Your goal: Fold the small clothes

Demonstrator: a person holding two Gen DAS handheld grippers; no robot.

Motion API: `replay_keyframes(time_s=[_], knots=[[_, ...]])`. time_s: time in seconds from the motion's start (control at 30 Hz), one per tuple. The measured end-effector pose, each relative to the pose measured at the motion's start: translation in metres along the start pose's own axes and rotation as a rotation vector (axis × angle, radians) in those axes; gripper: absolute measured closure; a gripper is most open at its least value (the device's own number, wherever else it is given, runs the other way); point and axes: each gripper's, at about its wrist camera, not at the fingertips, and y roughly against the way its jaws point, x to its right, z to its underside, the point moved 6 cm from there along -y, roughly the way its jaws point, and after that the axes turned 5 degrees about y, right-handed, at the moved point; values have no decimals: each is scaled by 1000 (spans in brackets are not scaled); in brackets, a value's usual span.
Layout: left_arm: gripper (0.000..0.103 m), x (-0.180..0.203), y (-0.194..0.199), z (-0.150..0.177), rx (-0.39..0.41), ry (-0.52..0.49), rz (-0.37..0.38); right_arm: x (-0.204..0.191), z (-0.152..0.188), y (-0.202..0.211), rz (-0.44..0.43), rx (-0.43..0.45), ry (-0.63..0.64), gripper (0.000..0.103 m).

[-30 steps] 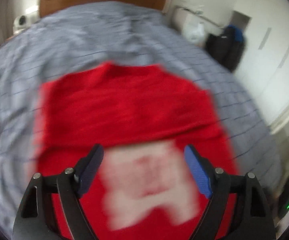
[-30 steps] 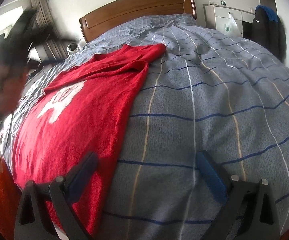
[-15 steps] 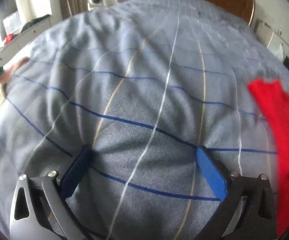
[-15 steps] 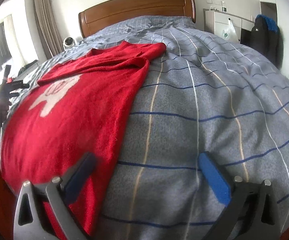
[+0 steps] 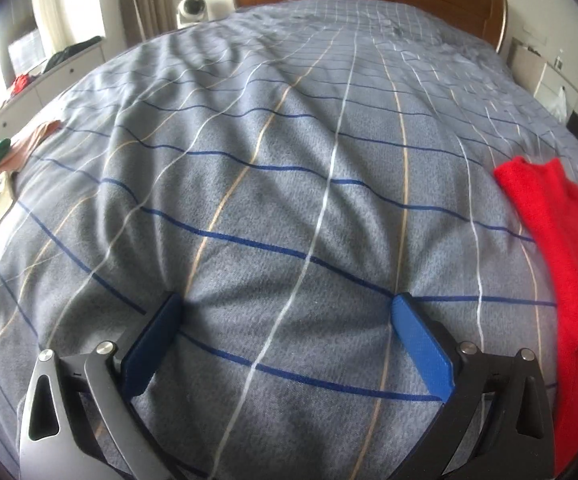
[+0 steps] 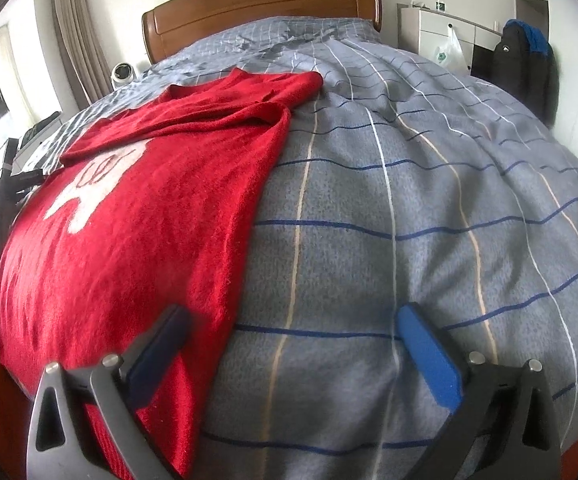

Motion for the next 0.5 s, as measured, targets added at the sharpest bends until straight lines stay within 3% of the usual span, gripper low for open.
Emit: replay_keyframes(time_s=[0.5], knots=[[0, 0, 0, 0, 0, 0, 0, -3, 0, -1, 48, -22, -8, 0]])
